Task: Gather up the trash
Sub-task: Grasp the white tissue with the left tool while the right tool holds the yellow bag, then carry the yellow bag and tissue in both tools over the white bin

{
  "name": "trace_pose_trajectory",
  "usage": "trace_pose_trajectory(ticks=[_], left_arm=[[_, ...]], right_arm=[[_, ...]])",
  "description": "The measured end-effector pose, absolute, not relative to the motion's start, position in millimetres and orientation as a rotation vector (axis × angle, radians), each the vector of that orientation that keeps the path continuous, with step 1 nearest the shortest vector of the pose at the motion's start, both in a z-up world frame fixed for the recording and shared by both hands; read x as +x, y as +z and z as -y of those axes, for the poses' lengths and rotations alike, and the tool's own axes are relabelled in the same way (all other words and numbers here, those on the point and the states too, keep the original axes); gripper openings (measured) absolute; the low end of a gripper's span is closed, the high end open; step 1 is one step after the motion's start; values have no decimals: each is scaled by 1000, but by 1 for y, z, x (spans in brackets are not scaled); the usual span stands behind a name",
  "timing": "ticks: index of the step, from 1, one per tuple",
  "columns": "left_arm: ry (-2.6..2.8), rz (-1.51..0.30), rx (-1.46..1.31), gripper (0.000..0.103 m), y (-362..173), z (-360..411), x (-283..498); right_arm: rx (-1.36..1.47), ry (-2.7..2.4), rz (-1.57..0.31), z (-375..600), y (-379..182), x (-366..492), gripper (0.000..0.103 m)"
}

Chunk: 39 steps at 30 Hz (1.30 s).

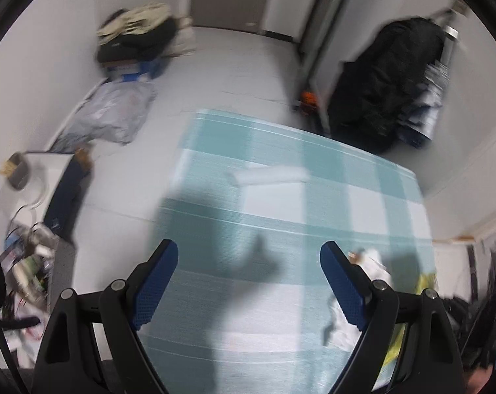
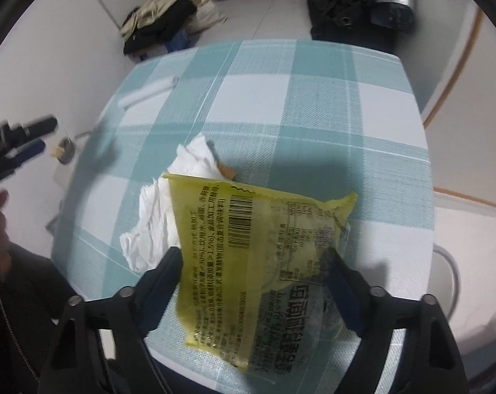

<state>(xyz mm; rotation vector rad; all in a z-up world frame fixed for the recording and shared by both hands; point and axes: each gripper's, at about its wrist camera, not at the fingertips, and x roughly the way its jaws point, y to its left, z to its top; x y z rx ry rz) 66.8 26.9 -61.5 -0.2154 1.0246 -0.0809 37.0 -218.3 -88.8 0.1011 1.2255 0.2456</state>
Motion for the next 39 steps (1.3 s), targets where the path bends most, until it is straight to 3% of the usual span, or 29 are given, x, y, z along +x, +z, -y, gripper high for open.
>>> trace_pose_trajectory(ticks=[4,11,22,26,30,31,33,39], left_arm=[[-237,-1092,-155,86,-78,11,62],[-350,-1152,22,86,-109,76,55],[-358,-1198,46,85,-127,102,63],[-341,-1184,112,70,-130,115,62],[-314,-1154,139,39,-128,115,62],[-317,-1154,127,37,-127,113,63],[-310,-1157,104,15,-126,110,65],[-303,-1161,60,6,-127,103,68]], right_arm=[[210,242,-1197,243,-82,37,76],[321,195,-1130,274,-76,38,76],[370,174,-1082,298,-72,32,76],[375,179,-1077,301,-71,28,76],[372,177,-1070,303,-70,25,76],[372,175,-1071,303,-70,24,76],[375,174,-1074,303,-70,24,76],[349,175,-1069,298,-69,24,77]])
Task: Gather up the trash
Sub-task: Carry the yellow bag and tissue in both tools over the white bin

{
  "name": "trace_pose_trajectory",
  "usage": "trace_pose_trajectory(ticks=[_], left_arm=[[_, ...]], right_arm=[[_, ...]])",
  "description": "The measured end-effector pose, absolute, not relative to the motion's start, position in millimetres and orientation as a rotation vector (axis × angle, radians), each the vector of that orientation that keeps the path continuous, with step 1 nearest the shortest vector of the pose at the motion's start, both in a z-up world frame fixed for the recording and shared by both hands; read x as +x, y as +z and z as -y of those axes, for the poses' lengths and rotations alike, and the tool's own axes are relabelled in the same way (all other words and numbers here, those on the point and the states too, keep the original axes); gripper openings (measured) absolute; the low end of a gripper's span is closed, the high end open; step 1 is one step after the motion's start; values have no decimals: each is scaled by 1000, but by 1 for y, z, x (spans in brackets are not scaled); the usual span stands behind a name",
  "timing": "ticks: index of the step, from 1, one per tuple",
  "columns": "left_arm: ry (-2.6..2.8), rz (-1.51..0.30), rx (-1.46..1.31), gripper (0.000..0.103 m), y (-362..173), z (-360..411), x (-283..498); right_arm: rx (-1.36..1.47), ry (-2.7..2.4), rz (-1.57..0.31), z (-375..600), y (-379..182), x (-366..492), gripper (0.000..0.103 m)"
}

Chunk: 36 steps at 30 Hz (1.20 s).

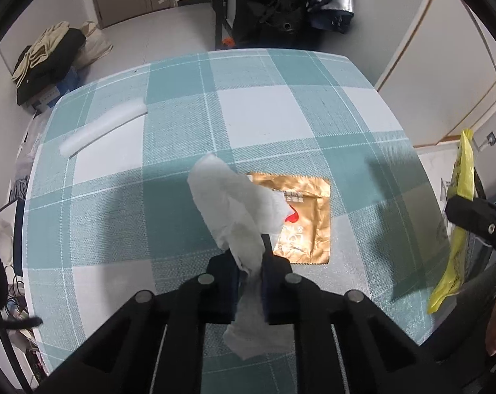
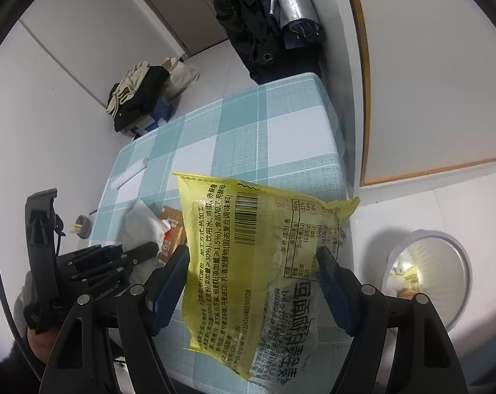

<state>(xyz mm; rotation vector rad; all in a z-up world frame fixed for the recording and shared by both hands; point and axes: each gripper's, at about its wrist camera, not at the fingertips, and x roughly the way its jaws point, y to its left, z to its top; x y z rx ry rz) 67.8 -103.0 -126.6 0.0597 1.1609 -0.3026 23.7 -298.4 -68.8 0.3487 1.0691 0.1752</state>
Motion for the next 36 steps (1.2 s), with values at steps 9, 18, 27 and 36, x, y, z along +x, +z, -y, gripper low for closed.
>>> trace_pose_trajectory(ticks=[9,18,27,36], left_arm=[[-320,-1133,-52,5,-114,86,76],[-370,-1062,-190,5,-86,64,81],[-404,-1012,-266,5,-76,42,75],[-399,-985,-312,5,-70,30,70]], right_arm=[[348,192,-1054,293,-62,17,77],[348,173,-1002,269,-32,7,77],[379,159,-975,242,-15,10,77],[386,109,-977,254,-8,-5,77]])
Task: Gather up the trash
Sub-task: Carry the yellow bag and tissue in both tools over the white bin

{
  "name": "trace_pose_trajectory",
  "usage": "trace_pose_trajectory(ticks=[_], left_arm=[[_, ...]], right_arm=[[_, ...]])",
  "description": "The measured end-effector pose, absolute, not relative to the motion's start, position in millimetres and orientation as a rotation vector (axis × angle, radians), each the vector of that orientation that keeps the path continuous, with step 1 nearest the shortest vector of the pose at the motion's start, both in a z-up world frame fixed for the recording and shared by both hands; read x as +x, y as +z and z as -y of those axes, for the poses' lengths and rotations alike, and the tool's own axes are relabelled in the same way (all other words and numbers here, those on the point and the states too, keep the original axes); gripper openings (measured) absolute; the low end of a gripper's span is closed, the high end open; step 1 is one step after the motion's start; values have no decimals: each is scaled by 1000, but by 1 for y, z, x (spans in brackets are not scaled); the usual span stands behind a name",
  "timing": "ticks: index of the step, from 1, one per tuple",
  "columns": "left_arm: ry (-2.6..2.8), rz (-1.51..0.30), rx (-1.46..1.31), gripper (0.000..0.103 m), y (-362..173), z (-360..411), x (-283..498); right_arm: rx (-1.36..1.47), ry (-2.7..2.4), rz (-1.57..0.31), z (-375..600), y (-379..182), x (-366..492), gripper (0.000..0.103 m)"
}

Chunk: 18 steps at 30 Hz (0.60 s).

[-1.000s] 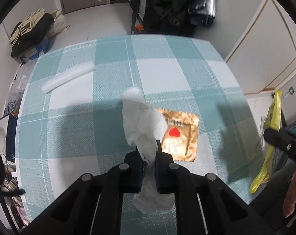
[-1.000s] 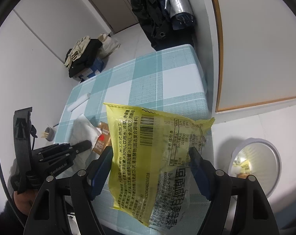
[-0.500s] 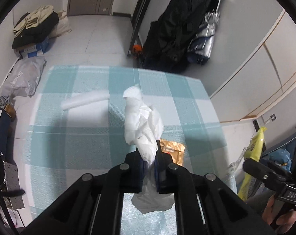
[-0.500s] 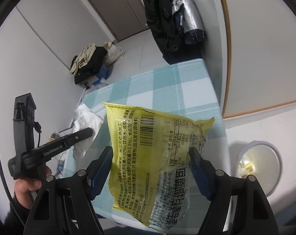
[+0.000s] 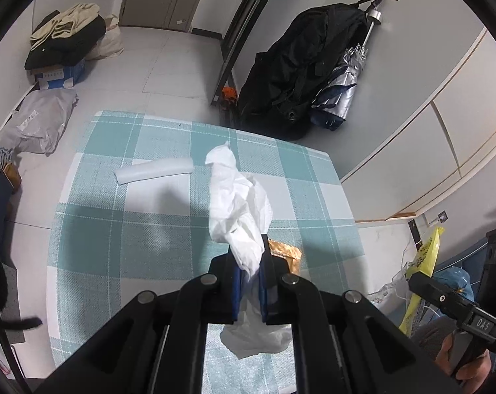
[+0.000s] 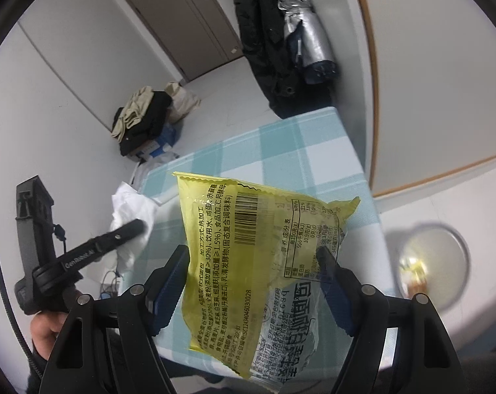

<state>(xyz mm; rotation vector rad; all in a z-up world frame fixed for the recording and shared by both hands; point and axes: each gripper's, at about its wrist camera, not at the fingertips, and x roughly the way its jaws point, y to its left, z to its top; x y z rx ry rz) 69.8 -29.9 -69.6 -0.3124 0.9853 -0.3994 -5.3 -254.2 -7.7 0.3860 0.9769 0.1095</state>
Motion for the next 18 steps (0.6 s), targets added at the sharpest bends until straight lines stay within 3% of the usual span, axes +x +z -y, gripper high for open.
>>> trace_pose_trajectory(ticks=[11,18], left_arm=[[-440,-964,-223,5,-54,62,58],[-521,-984,-190,5,-27,109,58]], right_arm=[[426,150,-946,280,-2,-17,77],[469,142,-875,327,34,-18,77]])
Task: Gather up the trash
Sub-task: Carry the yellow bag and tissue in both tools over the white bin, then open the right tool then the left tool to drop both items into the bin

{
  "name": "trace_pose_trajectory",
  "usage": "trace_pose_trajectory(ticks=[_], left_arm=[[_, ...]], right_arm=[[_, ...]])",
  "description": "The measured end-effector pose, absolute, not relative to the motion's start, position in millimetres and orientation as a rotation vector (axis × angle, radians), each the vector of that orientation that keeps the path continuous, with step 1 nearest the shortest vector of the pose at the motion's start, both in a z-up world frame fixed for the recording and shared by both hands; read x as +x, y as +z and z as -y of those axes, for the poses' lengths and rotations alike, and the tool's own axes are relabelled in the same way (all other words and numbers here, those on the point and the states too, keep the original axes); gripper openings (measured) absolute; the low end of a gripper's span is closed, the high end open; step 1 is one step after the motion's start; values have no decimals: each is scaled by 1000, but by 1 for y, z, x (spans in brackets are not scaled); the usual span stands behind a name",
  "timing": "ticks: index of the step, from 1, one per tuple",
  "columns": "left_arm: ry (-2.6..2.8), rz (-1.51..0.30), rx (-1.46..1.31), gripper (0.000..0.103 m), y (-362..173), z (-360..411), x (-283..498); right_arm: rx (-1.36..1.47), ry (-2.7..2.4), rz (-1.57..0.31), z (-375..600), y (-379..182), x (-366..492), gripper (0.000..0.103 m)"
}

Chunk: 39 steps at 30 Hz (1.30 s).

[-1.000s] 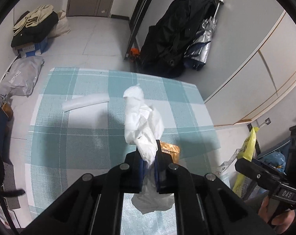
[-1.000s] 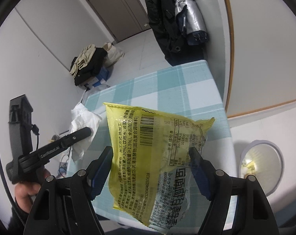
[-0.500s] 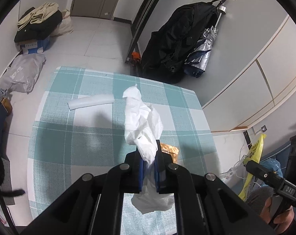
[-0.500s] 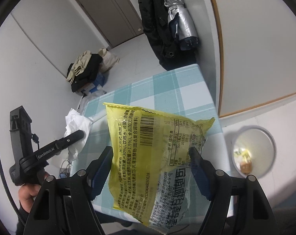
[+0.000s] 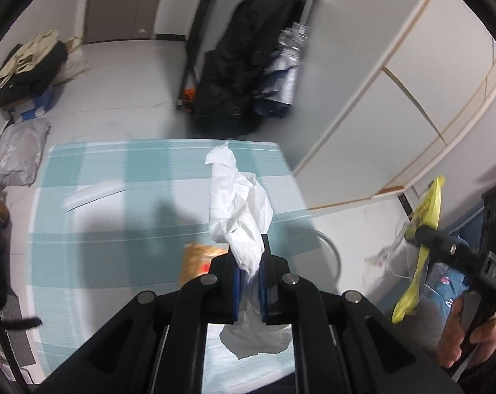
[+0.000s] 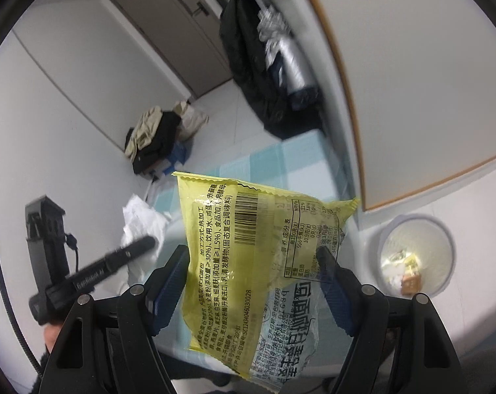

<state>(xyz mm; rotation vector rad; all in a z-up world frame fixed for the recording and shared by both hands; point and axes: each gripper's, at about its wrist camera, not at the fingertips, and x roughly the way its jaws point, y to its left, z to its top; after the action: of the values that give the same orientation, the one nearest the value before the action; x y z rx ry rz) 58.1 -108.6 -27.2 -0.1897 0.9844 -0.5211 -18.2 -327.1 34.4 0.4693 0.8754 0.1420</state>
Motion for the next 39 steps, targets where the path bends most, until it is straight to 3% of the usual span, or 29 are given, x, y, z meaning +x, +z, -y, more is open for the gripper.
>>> trace_pose_trajectory(ticks=[8,14,29,39], left_arm=[[-702,-992,-177,5,4,195,71],[-823,-1053,-137,5,-11,273,83],[-771,-1280,-33,5,-119,360,110],[-750,-1356,-12,5,-146,381,112]], right_arm=[[465,62,-758,414,86,-23,77],[472,-36,-743,482,77,-30,77],[676,-134,-953,590,-94,-6,77],[837,-97,-1120,601,-201,10,77]])
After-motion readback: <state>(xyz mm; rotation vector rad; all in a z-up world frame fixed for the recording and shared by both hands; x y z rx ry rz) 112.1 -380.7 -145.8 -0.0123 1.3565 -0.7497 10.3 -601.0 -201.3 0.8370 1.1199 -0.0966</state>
